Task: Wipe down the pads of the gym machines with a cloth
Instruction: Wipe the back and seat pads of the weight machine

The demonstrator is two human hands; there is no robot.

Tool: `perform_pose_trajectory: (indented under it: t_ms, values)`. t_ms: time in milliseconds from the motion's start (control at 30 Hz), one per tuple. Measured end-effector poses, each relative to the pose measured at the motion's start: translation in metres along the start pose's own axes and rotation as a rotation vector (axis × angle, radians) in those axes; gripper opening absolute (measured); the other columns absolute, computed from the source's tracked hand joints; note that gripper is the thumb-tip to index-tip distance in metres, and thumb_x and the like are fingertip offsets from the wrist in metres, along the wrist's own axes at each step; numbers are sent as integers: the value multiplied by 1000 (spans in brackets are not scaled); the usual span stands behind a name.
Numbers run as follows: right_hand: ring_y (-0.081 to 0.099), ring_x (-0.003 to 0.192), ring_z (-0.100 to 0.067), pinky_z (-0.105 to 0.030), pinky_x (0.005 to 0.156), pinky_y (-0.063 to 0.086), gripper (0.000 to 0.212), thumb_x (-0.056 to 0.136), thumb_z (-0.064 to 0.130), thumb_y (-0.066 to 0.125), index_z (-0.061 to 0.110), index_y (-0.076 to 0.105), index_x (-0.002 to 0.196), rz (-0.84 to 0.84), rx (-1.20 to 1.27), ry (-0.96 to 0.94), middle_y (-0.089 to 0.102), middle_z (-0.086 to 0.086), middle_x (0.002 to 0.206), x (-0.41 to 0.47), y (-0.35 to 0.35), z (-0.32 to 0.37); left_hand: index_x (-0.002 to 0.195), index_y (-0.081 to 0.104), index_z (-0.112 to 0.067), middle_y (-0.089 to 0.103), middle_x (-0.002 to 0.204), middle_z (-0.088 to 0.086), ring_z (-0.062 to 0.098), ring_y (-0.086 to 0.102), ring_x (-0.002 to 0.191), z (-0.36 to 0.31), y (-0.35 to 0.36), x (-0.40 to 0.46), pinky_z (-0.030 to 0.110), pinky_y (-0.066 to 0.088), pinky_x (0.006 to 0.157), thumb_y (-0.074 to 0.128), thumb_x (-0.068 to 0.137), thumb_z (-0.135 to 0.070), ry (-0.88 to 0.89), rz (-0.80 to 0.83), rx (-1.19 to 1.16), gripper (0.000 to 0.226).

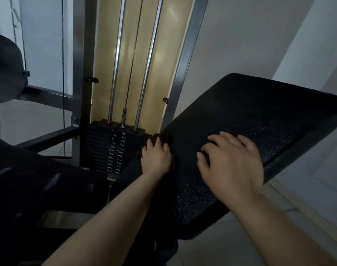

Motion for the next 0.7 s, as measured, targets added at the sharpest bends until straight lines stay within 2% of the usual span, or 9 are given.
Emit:
perform_pose_trajectory:
  t_ms: [67, 133, 200, 267, 333, 433, 500, 600, 700]
  values:
    - [60, 113, -23, -42, 100, 32, 33, 86, 36, 47, 19, 74, 81, 12, 6, 0, 70, -2, 106, -1, 0, 1, 150, 25, -25, 16, 158, 5, 29, 15, 144, -4, 1, -55, 45, 18, 117, 24, 99, -45, 106, 13, 3, 55]
    - [60, 113, -23, -43, 100, 32, 29, 88, 34, 50, 19, 74, 81, 15, 5, 3, 70, -3, 106, 0, 0, 1, 150, 4, -33, -4, 159, -7, 16, -4, 147, -14, -4, -125, 32, 3, 120, 7, 85, -65, 246, 43, 1, 72]
    - [59, 114, -23, -43, 100, 32, 28, 89, 34, 52, 19, 75, 82, 21, -2, -2, 70, -3, 107, 0, 0, 1, 145, -6, -38, -15, 154, -15, 10, -14, 145, -21, -11, -153, 25, -4, 115, -4, 75, -75, 277, 88, -6, 79]
    - [60, 114, -23, -43, 100, 32, 30, 89, 34, 49, 20, 74, 83, 16, 3, -5, 70, -2, 107, 1, 1, 1, 150, 4, -34, -10, 157, -10, 16, -8, 147, -24, -9, -124, 31, 1, 119, 12, 95, -59, 210, 69, 17, 62]
    - [60, 114, -22, -43, 100, 33, 33, 90, 36, 46, 21, 74, 83, 12, -2, -8, 70, -1, 106, 1, 2, 1, 152, 16, -26, 3, 161, 2, 25, 5, 147, -23, -5, -69, 44, 12, 119, 23, 102, -40, 89, 34, 10, 52]
    - [60, 112, -23, -44, 99, 34, 35, 88, 38, 44, 21, 74, 80, -23, 4, -12, 71, 1, 104, 0, 0, 1, 149, 28, -22, 21, 157, 9, 33, 24, 140, -14, -4, 8, 50, 24, 113, 26, 102, -37, -59, 25, -45, 50]
    - [60, 112, -23, -44, 99, 34, 35, 87, 38, 45, 21, 74, 79, -33, 12, -9, 71, 1, 103, 0, -1, 1, 148, 30, -22, 25, 155, 9, 33, 28, 138, -9, -5, 26, 51, 26, 112, 27, 101, -38, -122, 22, -76, 50]
    - [61, 111, -23, -43, 99, 34, 35, 87, 38, 45, 21, 74, 80, -34, -2, -13, 71, 1, 103, 1, -2, 2, 151, 23, -22, 13, 159, 10, 33, 18, 142, -13, -7, -8, 49, 20, 115, 25, 102, -40, -109, 26, -11, 53]
    - [62, 109, -23, -44, 97, 36, 36, 88, 37, 43, 20, 74, 81, -64, -12, -31, 71, 0, 101, 1, -4, 4, 153, 10, -24, -8, 160, 1, 22, -4, 147, -23, -7, -103, 38, 7, 120, 11, 92, -64, 110, 56, 32, 72]
Point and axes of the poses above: each hand's wrist, its own x-axis towards the middle knuckle, its own y-axis out of the palm, z = x × y, the point moved 5 cm from there along x, towards the middle knuckle
